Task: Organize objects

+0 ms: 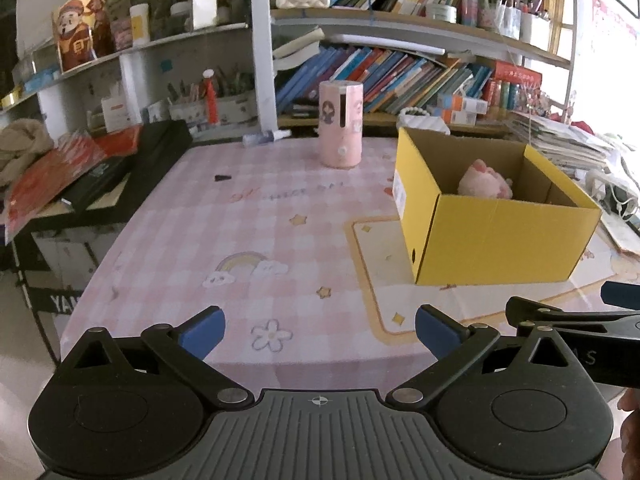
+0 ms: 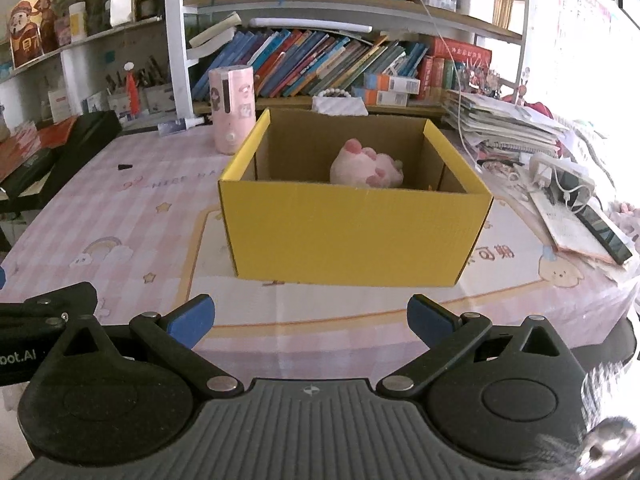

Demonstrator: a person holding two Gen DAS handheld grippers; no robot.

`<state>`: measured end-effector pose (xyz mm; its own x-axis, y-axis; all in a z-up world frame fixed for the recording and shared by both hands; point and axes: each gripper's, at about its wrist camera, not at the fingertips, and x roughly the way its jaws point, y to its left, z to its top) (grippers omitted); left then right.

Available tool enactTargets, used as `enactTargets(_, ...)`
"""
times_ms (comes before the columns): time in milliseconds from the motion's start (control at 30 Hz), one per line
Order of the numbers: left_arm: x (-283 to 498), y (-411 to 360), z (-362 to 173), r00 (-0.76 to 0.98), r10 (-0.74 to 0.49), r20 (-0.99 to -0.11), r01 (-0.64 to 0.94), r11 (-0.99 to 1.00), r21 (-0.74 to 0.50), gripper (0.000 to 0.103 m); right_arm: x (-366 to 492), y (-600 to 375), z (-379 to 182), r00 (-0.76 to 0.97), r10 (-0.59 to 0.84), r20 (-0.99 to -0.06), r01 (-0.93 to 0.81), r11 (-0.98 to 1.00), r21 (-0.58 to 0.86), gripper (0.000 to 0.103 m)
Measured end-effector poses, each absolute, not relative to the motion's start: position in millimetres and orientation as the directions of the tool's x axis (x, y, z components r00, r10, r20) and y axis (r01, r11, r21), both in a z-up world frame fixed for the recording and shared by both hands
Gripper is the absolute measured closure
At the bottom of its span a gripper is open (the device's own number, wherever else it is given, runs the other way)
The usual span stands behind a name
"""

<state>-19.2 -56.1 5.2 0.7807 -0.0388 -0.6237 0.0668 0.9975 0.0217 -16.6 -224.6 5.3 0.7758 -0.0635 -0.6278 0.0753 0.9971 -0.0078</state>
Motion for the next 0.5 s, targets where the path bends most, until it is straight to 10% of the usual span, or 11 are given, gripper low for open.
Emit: enactTargets(500,-36.5,-51.0,-1.2,0.767,-0.029,-0.641,0.056,0.998,0.022,0.001,-36.1,-215.6,-3.4,0.754,-0.071,-0.653,0.090,0.996,-0.005,0.000)
